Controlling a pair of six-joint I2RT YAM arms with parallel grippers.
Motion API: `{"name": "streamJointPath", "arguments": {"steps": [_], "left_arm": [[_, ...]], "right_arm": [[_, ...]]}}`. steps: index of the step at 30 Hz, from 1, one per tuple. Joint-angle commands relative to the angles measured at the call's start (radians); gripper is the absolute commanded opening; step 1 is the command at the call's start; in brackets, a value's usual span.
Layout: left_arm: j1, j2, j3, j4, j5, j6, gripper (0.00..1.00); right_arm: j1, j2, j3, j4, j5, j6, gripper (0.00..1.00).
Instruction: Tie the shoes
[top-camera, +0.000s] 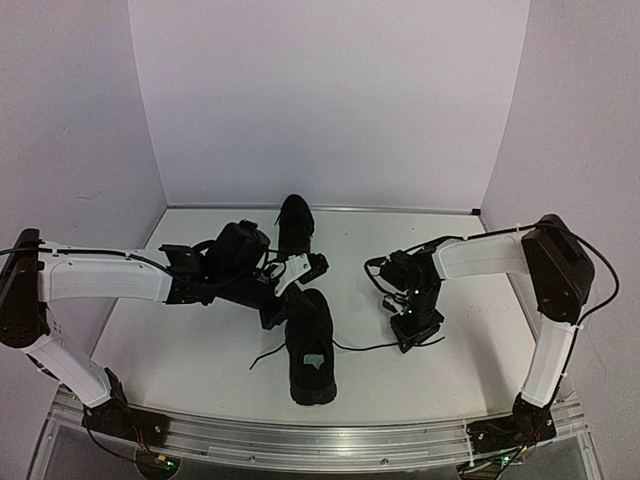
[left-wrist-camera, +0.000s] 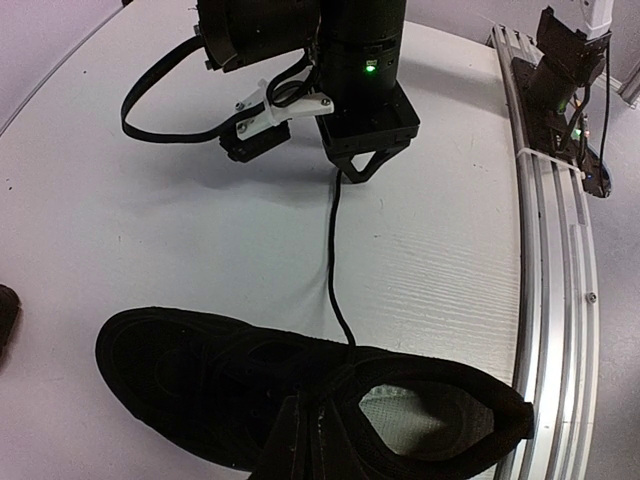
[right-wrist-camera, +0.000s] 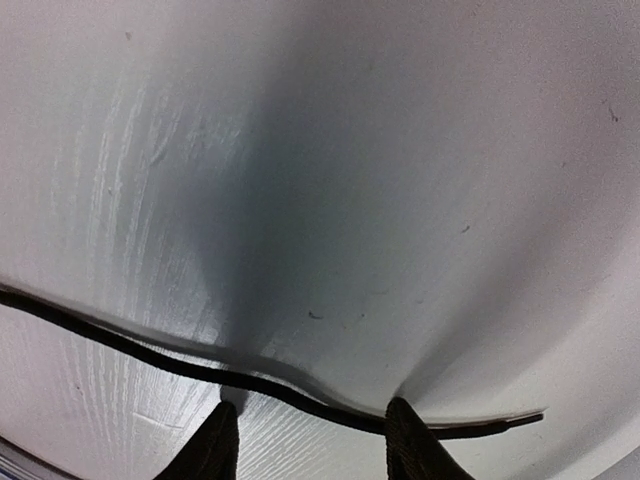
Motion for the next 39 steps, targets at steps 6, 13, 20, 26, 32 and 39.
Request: {"name": "streamJointPath", "arguments": {"steps": [6,13,20,26,32,39], "left_arm": [[-0.004,-0.030,0.015,0.009,-0.001,0.029,0.00],[-0.004,-0.032,0.013,0.007,0.000,0.064,0.00],[-0.006,-0.061,-0.009,0.006,-0.016,0.088,0.00],[-0.008,-0.071,-0.024,-0.007,-0.016,0.122,0.00],[-0.012,-0.072,-0.035,-0.006,-0.020,0.128,0.00],[-0.016,-0.091,-0.059,0.015,-0.026,0.104,0.00]], "right_arm": [[0.015,0.087,0.048,0.015,0.029,-0.004,0.00],[0.014,0.048,0.391,0.020,-0.032,-0.011,0.00],[0.016,0.073,0.671,0.151,-0.277,0.092,0.00],[0.069,0.193,0.869,0.267,-0.498,0.215,0.00],[0.114,0.288,0.944,0.269,-0.639,0.256,0.32],[0.051,0.137,0.756,0.271,-0.646,0.263,0.58]]}}
